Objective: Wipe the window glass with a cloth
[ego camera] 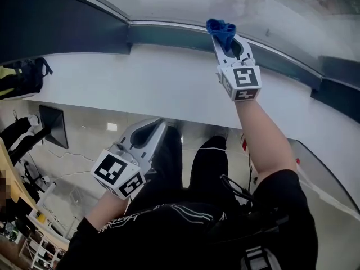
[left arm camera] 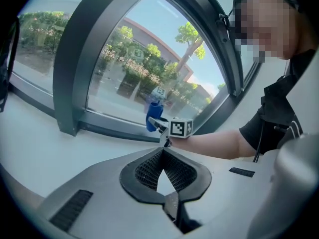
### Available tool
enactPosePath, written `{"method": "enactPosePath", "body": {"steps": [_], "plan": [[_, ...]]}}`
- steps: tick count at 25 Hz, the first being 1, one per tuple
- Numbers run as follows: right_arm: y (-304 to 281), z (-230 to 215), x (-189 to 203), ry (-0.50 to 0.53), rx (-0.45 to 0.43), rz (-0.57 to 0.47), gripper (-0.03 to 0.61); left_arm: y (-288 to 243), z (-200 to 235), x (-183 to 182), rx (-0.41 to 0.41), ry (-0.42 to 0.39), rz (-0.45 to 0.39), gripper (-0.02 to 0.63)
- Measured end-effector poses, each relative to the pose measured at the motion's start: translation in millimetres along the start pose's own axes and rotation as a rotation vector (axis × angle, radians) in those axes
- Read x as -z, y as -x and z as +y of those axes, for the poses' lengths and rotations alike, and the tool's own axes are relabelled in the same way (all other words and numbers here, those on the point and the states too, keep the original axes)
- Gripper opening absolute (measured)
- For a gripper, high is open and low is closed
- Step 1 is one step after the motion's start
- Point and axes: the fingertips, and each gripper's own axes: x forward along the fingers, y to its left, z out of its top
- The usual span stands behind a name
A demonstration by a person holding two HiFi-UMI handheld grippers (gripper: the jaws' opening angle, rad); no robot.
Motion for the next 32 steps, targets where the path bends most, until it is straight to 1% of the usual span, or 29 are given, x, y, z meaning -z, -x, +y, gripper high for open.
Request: {"method": "enactPosePath", "body": {"steps": [6,11,17,21,27,32], "plan": [[54,-67,26,-0.008,0.066,0.018,0.094,-44,-50,12,0.047,-0.016,0.035,0.005],[103,-132,54,-0.024,0.155,0.043,0.094,-82,-92,16,0.088,-0.042,0.052,0.005],[156,-203,82,-0.034,0.258,0.066,0.094,-117,-130,27,0.116,-0.062,0.078,0.005],[192,-255,96,-0.093,0.356,0.074,0.094,-136,-149,30,0.130,-0.063,0.091,0.005],[248,-327,123,-0.219,0.523,0.084,0.094,-161,-175,29,0.158,-0.076,0.104,0.005],[287,-368,137,-0.272,0.627,0.085,0.094,-173,-188,31,0.169,-0.084,0.117,0.005]]}}
